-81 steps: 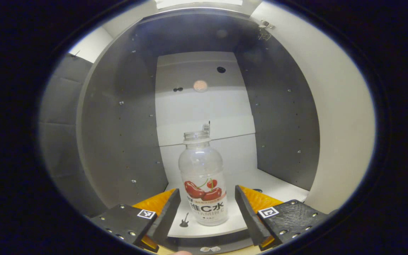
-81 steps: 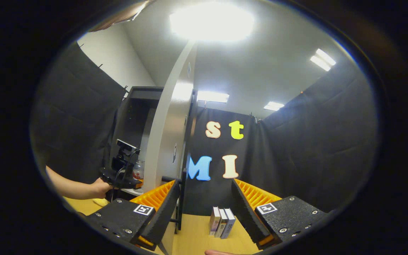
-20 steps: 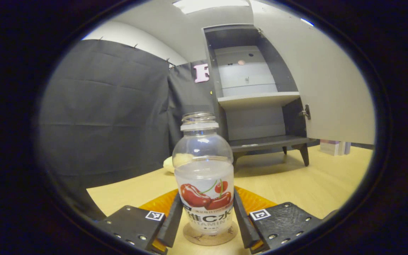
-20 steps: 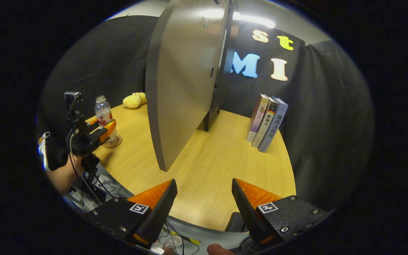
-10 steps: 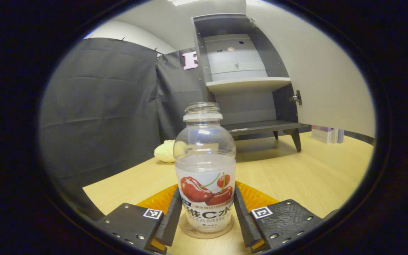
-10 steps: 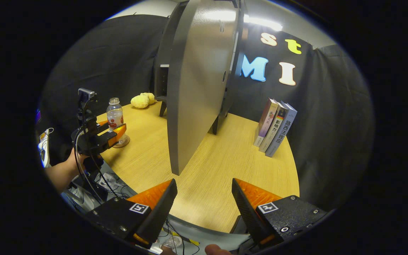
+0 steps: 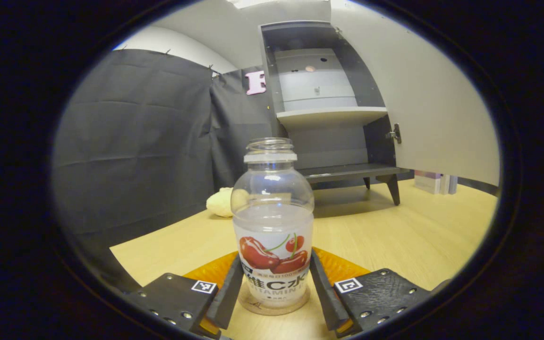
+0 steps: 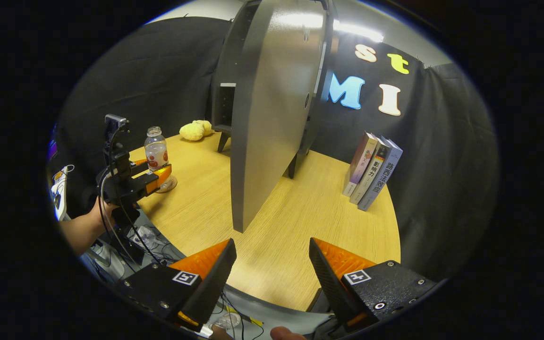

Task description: Open the cabinet door with the right hand, grasp the bottle in the cabinet with the left hand and place it on the coaster, then close the cabinet door with the right hand.

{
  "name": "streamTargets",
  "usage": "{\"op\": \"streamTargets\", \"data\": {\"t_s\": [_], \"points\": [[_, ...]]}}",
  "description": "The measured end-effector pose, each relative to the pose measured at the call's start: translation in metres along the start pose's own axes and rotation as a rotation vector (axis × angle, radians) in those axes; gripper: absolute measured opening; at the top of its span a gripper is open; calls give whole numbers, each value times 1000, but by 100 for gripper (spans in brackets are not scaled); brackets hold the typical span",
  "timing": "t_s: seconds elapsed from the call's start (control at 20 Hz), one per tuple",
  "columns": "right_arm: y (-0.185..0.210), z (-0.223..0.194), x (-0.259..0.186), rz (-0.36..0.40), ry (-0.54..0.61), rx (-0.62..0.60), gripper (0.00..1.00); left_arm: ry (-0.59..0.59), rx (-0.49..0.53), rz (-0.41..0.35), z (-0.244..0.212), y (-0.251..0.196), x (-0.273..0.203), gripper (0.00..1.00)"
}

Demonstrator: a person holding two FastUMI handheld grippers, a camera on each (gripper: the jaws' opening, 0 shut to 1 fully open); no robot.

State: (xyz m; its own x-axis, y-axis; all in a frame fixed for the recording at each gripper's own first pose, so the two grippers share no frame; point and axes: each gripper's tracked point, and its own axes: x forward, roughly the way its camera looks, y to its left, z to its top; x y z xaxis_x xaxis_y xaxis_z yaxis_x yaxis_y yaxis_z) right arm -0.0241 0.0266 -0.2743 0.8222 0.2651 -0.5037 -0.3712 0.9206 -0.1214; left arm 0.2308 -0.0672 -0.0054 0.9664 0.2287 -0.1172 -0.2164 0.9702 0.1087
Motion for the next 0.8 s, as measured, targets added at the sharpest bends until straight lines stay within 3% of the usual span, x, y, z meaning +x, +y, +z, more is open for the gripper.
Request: {"op": "streamTargets", "data": {"t_s": [0.15,0.3,0.4,0.45,0.8], "points": [[1,1,-2,4,-7,-14,95,-17,-20,4,7,1,-2,76],[6,3,-5,12,-10,-27,95,-67,-29,20,26,14,-7,95],[9,4,-5,18,-15,-28,95,-79,-29,7,31,12,-10,96],[10,3,-5,17,-12,-29,95,-83,-33,8,35,14,-12,90],[6,24,-9,7,-56,21,95,-124,2,-29,89,14,-27,90]]}}
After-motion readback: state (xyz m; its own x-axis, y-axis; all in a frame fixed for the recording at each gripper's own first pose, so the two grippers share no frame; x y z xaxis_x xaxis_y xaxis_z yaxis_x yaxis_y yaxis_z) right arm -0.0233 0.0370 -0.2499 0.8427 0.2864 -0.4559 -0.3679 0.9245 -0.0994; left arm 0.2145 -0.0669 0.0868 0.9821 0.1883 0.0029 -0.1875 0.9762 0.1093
